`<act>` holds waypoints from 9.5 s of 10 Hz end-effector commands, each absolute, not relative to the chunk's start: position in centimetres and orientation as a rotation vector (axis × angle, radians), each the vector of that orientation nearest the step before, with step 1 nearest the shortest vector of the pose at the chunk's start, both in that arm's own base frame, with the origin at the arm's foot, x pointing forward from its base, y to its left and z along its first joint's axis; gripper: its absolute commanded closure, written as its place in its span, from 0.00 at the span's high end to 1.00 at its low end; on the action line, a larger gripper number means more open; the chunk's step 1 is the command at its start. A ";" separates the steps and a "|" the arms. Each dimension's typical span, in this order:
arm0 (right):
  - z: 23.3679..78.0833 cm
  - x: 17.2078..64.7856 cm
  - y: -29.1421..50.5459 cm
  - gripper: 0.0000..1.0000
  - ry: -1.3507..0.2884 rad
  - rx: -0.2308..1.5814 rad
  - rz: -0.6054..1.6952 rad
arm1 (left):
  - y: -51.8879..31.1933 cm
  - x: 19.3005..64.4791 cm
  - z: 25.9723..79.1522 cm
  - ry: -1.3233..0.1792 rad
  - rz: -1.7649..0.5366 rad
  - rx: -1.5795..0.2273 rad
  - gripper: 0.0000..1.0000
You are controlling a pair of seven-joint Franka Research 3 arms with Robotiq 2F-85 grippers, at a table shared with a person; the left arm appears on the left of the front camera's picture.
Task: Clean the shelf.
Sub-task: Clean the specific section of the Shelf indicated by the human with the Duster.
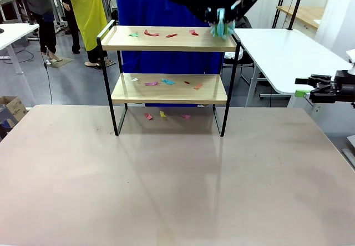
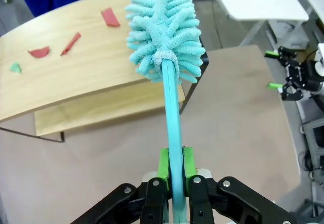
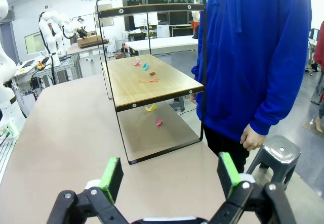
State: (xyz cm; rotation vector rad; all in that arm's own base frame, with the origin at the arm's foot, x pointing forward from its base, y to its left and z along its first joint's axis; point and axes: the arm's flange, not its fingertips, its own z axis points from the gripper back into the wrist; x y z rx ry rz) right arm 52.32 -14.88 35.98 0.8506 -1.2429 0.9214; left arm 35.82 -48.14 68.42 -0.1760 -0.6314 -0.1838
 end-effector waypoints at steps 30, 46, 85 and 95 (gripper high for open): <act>36.4 52.4 -14.7 1.00 -1.221 0.839 0.915 | -18.8 29.9 72.6 -0.732 -0.272 -0.116 0.13; 36.4 52.4 -14.7 1.00 -1.221 0.839 0.915 | -10.4 25.6 60.5 0.306 -1.232 0.027 0.13; 36.4 52.4 -14.7 1.00 -1.221 0.839 0.915 | -10.8 28.0 60.4 0.168 -1.149 -0.125 0.13; 36.4 52.4 -14.7 1.00 -1.221 0.839 0.915 | -21.4 28.1 63.0 -0.194 -0.741 -0.355 0.13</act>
